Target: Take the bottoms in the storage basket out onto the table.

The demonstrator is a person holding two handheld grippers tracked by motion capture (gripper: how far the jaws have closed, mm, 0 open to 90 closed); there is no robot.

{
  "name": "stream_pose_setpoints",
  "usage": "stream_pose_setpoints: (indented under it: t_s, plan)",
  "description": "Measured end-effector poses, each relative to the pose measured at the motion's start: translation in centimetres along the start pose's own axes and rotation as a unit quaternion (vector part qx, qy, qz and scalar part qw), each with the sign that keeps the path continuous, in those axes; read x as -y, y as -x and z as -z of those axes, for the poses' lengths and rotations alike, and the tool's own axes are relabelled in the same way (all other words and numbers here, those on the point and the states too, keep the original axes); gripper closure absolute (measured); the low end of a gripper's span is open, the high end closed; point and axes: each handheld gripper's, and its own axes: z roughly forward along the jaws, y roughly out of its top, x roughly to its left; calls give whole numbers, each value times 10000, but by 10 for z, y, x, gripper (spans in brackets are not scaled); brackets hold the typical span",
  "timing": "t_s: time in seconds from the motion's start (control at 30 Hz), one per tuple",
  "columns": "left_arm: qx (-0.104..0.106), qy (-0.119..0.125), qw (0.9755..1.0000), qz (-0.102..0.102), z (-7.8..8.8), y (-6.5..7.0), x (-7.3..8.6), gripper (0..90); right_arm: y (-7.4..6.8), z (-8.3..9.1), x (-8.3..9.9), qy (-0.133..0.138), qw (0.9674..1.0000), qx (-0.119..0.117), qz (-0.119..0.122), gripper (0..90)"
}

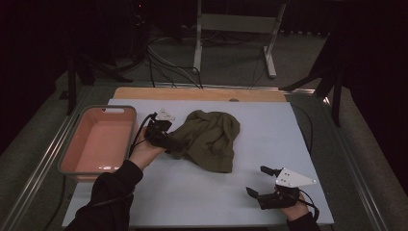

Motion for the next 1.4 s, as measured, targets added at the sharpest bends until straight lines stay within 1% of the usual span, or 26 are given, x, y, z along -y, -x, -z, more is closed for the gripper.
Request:
stream_pose_setpoints:
  t_s: [0.07,0.1,0.13,0.2,0.23,0.27,0.3,0.33,0.43,0.7,0.8,0.83,0.9,1.0,1.03,1.1,1.13,1.23,1.3,1.37,1.4]
  plan:
    - [27,-24,10000,-5,-1,2,5,5,0,0,0,1,10000,3,-1,97]
    - [27,-74,10000,35,-1,2,7,5,0,0,0,4,10000,3,-3,97]
    - [37,-62,10000,27,-2,3,9,5,0,0,0,-2,10000,0,-5,97]
    - [37,-62,10000,27,-2,3,9,5,0,0,0,-7,10000,3,3,97]
    - [114,-35,9999,-1,-2,6,16,5,0,-1,0,-19,10000,3,3,97]
    - [113,-68,9999,-30,-2,7,18,5,-1,-1,0,-15,10000,-1,0,97]
    - [131,-44,9999,-27,-3,9,20,5,-1,-1,0,-13,10000,0,5,97]
    - [154,-69,9998,-84,-3,10,21,5,-1,-1,0,-16,10000,4,11,97]
    - [112,-164,9996,-212,-5,15,28,5,-1,0,0,-17,10000,12,6,97]
    - [304,-237,9991,-190,-7,20,45,5,-1,0,-1,-12,10000,10,15,97]
    - [406,-312,9984,-235,-7,23,51,5,-1,0,-1,-18,10000,14,22,97]
    - [416,-318,9983,-246,-7,24,53,5,-1,0,-1,-17,10000,11,19,97]
    - [516,-301,9979,-245,-6,26,56,5,-2,0,-1,-14,10000,13,25,97]
    - [574,-372,9972,-307,-8,29,62,5,-2,0,-1,-16,10000,12,33,97]
    - [563,-361,9973,-310,-9,30,64,5,-2,0,-1,-20,10000,11,31,97]
    - [634,-382,9967,-325,-9,30,67,5,-2,0,-1,-21,10000,10,33,96]
    - [657,-346,9967,-334,-8,31,68,5,-2,0,-1,-23,10000,11,33,97]
    - [778,-466,9949,-434,-7,30,74,5,-2,0,-1,-6,10000,13,35,97]
    - [811,-479,9944,-482,-6,31,78,5,-2,0,-1,-14,10000,14,30,97]
    - [903,-511,9935,-475,-6,32,82,5,-3,0,-1,-22,10000,6,34,97]
    - [903,-511,9935,-475,-6,32,82,5,-3,-1,-1,-24,10000,5,40,97]
